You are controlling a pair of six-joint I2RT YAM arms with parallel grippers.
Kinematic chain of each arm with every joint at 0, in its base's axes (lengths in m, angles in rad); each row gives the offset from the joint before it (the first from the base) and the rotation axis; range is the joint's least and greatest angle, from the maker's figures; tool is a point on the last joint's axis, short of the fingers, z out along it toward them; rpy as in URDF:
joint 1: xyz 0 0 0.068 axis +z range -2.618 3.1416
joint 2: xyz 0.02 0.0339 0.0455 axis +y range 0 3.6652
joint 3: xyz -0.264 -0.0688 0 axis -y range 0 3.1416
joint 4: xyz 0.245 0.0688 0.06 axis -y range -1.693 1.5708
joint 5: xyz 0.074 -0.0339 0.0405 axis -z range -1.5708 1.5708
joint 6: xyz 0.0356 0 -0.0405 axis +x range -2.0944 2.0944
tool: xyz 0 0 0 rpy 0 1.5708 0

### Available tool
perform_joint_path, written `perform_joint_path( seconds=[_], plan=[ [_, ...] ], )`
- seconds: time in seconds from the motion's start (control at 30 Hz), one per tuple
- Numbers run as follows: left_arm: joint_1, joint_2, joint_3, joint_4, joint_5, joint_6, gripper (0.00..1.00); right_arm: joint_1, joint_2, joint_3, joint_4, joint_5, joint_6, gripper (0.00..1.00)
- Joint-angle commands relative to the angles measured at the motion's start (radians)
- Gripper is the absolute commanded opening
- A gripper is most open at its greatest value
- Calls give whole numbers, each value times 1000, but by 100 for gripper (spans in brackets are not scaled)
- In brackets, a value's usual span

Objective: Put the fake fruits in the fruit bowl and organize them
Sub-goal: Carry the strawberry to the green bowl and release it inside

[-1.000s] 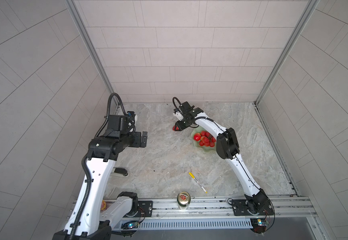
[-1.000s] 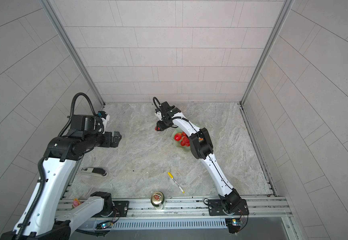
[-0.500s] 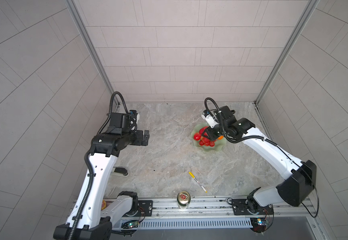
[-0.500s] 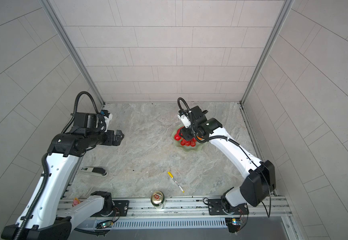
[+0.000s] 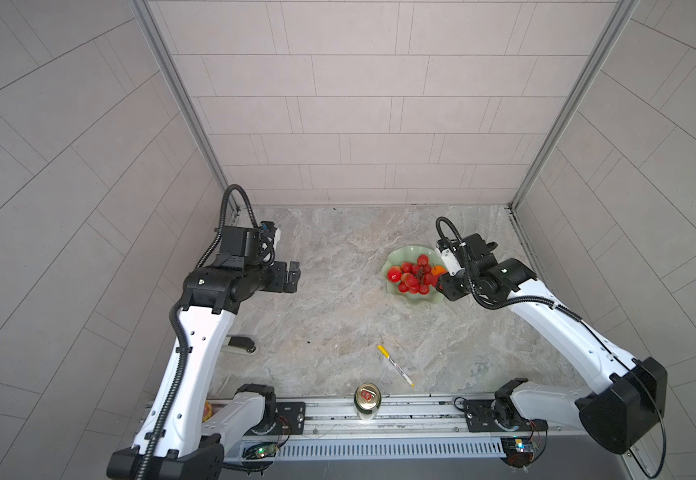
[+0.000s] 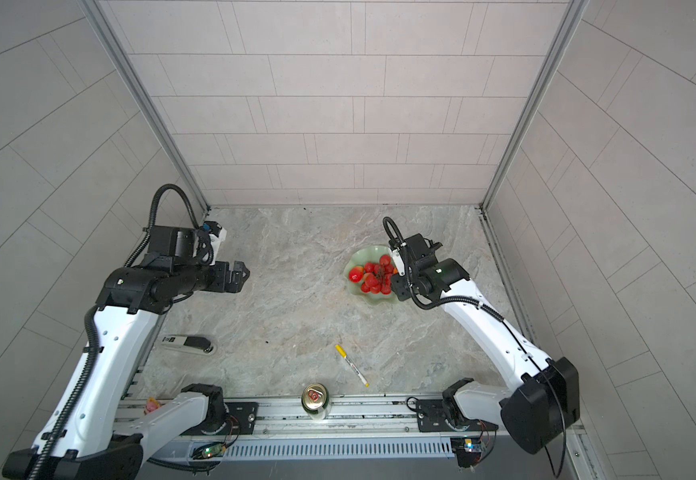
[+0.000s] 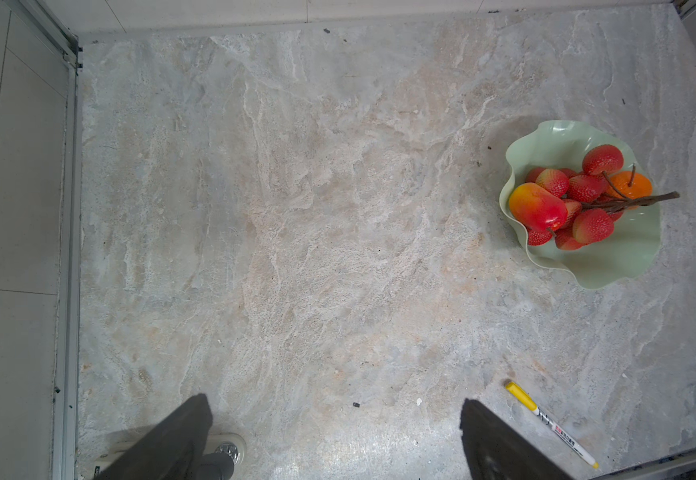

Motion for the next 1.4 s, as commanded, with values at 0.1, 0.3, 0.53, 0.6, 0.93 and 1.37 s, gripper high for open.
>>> perform_joint_path(
  seconds=[0.1,0.3,0.53,0.6,0.93,1.37],
  plan=[
    [-3,-22,-10,4,-8,9,100,-6,123,13,4,-45,11,23],
    [-4,-19,-13,6,-7,9,100,-8,235,37,43,-79,-14,23],
    [-3,-18,-15,4,-14,9,100,-10,289,36,60,-50,-15,30],
    [-3,-13,-16,3,-12,9,100,-13,298,34,63,-40,-15,38],
    [-4,-2,-13,3,-8,9,100,-18,303,47,67,-21,-15,75],
    [-3,-3,-16,9,-1,3,100,-25,93,86,-30,36,-21,100]
  ],
)
